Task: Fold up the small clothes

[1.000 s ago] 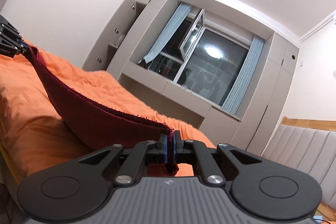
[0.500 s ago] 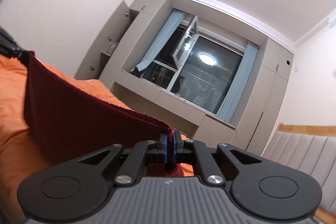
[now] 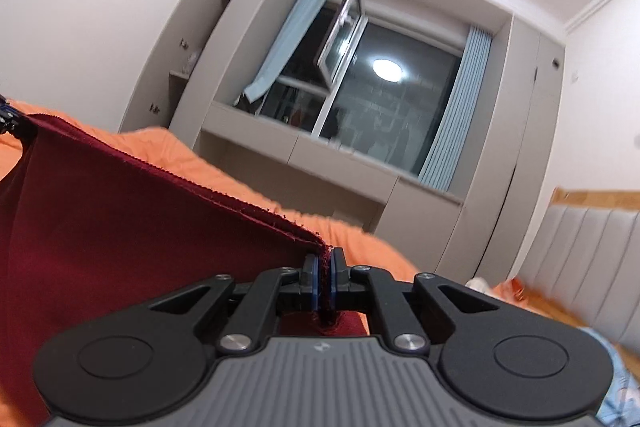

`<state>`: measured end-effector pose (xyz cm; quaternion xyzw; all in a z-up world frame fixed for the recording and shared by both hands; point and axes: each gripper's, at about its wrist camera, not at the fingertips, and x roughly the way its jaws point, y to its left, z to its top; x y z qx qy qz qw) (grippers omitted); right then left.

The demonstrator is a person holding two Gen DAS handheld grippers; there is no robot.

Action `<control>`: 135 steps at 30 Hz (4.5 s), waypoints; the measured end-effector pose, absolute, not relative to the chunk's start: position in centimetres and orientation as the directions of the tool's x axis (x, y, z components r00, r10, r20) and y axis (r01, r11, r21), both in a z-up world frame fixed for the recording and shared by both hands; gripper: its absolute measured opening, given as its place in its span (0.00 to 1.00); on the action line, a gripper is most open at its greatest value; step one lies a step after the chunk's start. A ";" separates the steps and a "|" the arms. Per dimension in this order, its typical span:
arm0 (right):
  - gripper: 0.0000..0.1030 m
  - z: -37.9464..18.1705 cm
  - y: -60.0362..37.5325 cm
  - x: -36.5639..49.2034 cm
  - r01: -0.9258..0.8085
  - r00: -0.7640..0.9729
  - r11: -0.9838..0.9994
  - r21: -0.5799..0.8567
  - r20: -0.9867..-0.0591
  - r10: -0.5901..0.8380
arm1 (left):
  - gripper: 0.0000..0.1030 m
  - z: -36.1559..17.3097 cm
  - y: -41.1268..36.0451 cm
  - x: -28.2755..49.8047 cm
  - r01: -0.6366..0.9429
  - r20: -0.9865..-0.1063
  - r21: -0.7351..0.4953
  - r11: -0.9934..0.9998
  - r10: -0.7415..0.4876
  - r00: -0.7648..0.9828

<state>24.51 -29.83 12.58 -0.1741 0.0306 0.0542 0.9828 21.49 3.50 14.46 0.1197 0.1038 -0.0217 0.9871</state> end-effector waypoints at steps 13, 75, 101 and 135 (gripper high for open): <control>0.06 3.8 -29.4 36.4 -0.225 0.917 0.922 -0.317 -0.389 0.090 | 0.07 7.3 4.2 36.7 0.070 -0.432 0.190 0.979 0.020 0.901; 1.00 3.5 -28.1 29.4 -0.232 0.885 0.939 -0.253 -0.455 0.096 | 0.99 0.8 17.8 34.4 0.114 -0.583 -0.611 0.783 -0.543 0.604; 1.00 2.8 -24.6 23.2 -0.288 0.881 0.934 -0.213 -0.440 0.171 | 0.99 4.5 17.0 26.5 0.213 -0.423 -0.640 0.739 -0.570 0.705; 1.00 1.1 -23.2 22.0 -0.270 0.872 0.956 -0.117 -0.451 0.191 | 0.99 -1.1 7.7 23.6 0.027 -0.463 -0.698 0.715 -0.480 0.745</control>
